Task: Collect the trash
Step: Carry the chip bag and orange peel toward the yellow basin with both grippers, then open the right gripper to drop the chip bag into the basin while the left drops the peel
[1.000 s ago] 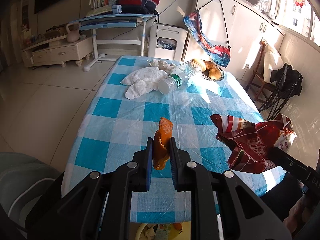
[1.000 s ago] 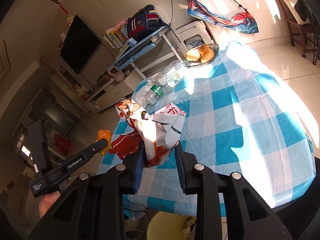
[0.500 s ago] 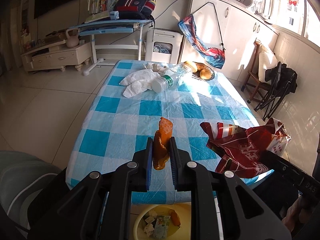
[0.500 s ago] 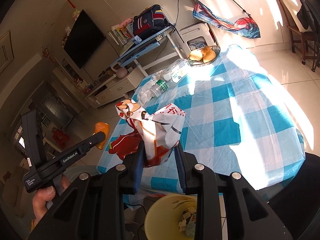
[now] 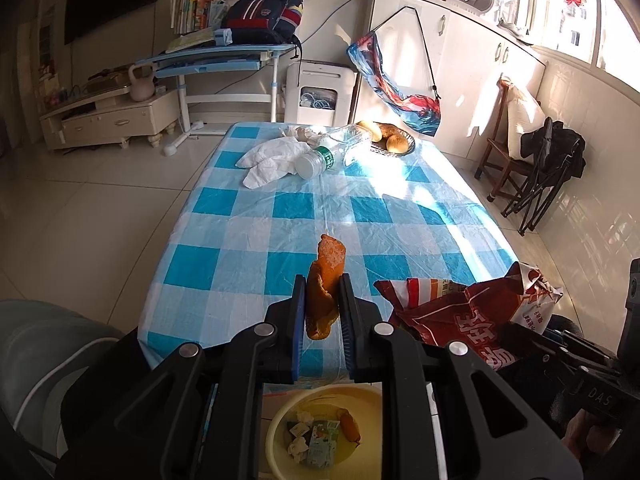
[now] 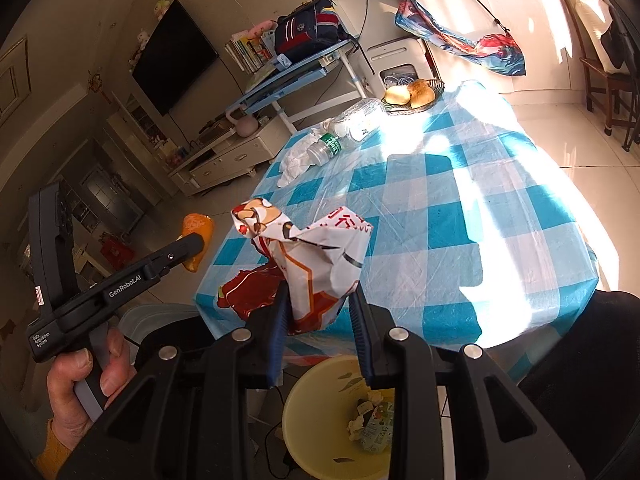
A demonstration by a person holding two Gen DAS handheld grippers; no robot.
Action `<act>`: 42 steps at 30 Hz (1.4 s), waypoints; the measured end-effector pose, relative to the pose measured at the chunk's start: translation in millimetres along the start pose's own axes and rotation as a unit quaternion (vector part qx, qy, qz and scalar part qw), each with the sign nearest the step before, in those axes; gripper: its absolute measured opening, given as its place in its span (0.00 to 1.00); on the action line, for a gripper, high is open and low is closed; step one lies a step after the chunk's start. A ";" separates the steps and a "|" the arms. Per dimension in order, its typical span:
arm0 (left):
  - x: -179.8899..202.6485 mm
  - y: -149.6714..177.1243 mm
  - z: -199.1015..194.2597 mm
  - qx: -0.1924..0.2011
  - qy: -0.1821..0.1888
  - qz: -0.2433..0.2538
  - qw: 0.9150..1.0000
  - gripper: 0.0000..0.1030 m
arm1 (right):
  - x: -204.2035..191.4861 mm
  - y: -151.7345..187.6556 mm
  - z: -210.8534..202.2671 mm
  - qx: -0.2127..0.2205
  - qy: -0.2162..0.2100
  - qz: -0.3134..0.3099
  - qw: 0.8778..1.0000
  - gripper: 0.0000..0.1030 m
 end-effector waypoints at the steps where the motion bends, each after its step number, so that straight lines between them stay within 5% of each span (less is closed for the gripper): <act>1: 0.5 2.0 -1.4 0.000 0.000 0.001 1.000 0.16 | -1.0 2.9 0.0 -0.003 0.001 -0.003 1.000 0.29; 16: 8.4 21.7 -19.9 -0.001 0.006 0.013 1.000 0.16 | -13.3 41.7 -7.7 -0.043 0.009 -0.030 0.999 0.29; 42: 10.7 53.6 -35.5 -0.011 0.008 0.026 1.000 0.16 | -26.8 62.5 -9.1 -0.075 0.015 -0.057 0.995 0.30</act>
Point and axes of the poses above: each gripper's, at about its wrist camera, not at the fingertips, and z roughly the way its jaws point, x to its right, y to its underside, the point moved 10 cm from there along z, roughly the way its jaws point, and after that the axes turned 7 degrees about -z, right-handed, at the moved point
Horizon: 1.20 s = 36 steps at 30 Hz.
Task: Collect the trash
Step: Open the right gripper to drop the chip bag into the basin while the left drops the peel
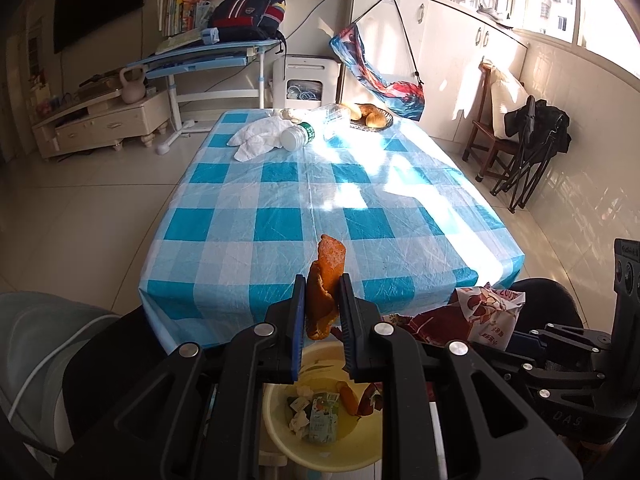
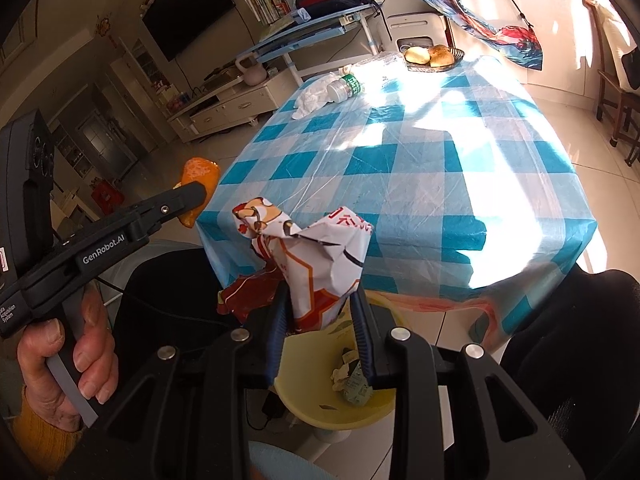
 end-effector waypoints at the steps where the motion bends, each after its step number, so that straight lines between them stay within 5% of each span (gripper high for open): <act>1: 1.0 0.3 1.0 -0.001 0.000 0.001 1.000 0.16 | -0.4 0.4 -0.1 -0.001 0.000 -0.001 1.000 0.30; 14: 8.3 17.2 4.4 -0.021 0.008 0.014 1.000 0.17 | -1.3 1.4 -0.6 -0.002 0.007 -0.002 1.000 0.36; 19: 7.7 16.8 -0.6 -0.010 -0.002 0.013 1.000 0.54 | -1.2 -0.5 -3.0 0.005 0.010 -0.002 1.000 0.40; 31: -10.7 -3.5 -16.4 0.034 -0.030 -0.006 0.999 0.76 | -4.4 -13.1 -8.7 0.012 0.046 -0.023 0.999 0.55; 36: -36.0 -16.3 -11.2 0.040 -0.048 -0.035 0.997 0.78 | -9.8 -27.4 -5.4 0.004 0.071 -0.052 0.996 0.60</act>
Point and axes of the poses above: each gripper's, at about its wrist camera, not at the fingertips, and z roughly the way its jaws point, x to its right, y to its underside, the point moved 10 cm from there along z, roughly the way its jaws point, and after that the axes turned 7 degrees about -z, right-handed, at the moved point
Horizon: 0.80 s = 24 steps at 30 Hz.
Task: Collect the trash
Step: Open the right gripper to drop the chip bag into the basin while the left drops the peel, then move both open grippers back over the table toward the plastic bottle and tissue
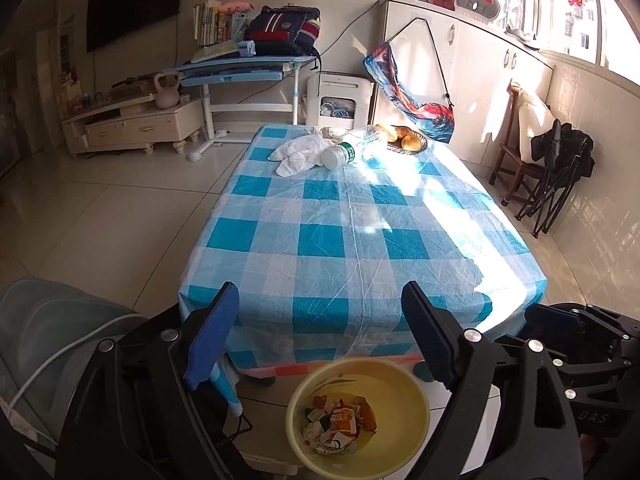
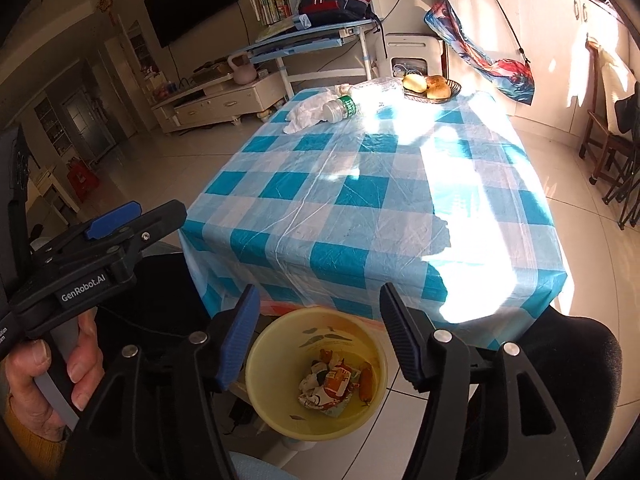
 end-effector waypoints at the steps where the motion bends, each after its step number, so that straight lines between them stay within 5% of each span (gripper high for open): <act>1: -4.3 -1.8 2.7 -0.001 -0.004 -0.003 1.000 0.78 | -1.9 -3.2 0.3 -0.001 0.005 -0.008 1.000 0.62; 13: -38.8 -24.1 28.2 -0.003 -0.035 -0.040 0.999 0.80 | -39.5 -35.6 5.1 -0.008 0.041 -0.128 0.991 0.69; 24: -45.0 -38.8 56.1 -0.010 -0.046 -0.053 0.997 0.80 | -49.6 -55.1 13.0 -0.004 0.051 -0.177 0.983 0.70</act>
Point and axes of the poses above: each gripper's, at about its wrist camera, not at the fingertips, and z roughly the way its jaws point, x to its right, y to its underside, the point moved 10 cm from there along z, roughly the way its jaws point, and after that the axes turned 7 degrees about -z, right-handed, at the moved point
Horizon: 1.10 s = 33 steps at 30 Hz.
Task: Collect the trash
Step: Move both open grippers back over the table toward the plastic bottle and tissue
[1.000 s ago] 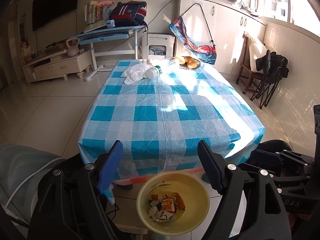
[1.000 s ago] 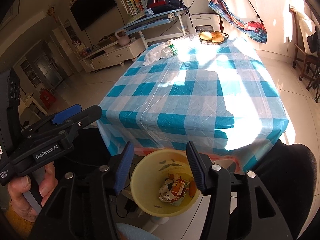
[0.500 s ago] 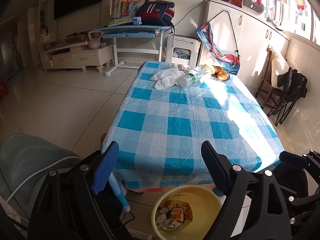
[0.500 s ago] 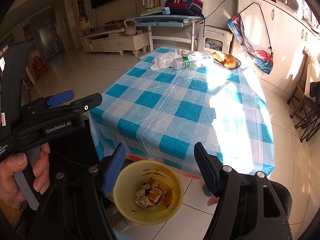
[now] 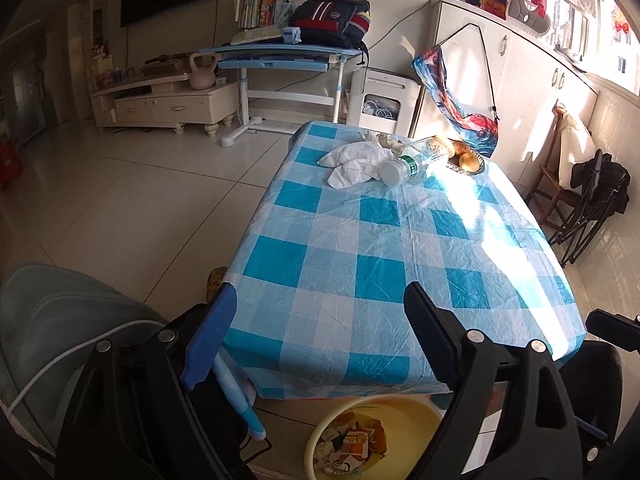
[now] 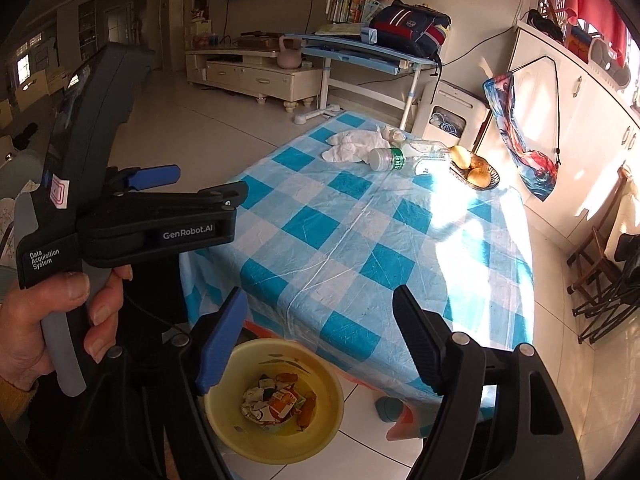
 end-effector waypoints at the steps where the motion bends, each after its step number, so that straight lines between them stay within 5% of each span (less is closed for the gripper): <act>1: 1.1 -1.0 2.0 -0.001 0.000 0.000 1.000 0.80 | 0.6 -1.4 1.0 0.000 0.001 -0.002 1.000 0.71; 33: 19.7 -10.6 52.9 -0.027 -0.008 0.020 0.999 0.80 | 24.6 -8.4 34.4 -0.006 -0.006 0.006 1.000 0.75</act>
Point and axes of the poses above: each gripper's, at about its wrist camera, not at the fingertips, and z roughly the way its jaws point, x to its right, y to its underside, the point moved 10 cm from there along z, roughly the way its jaws point, and after that the axes turned 7 degrees about -z, right-handed, at the moved point
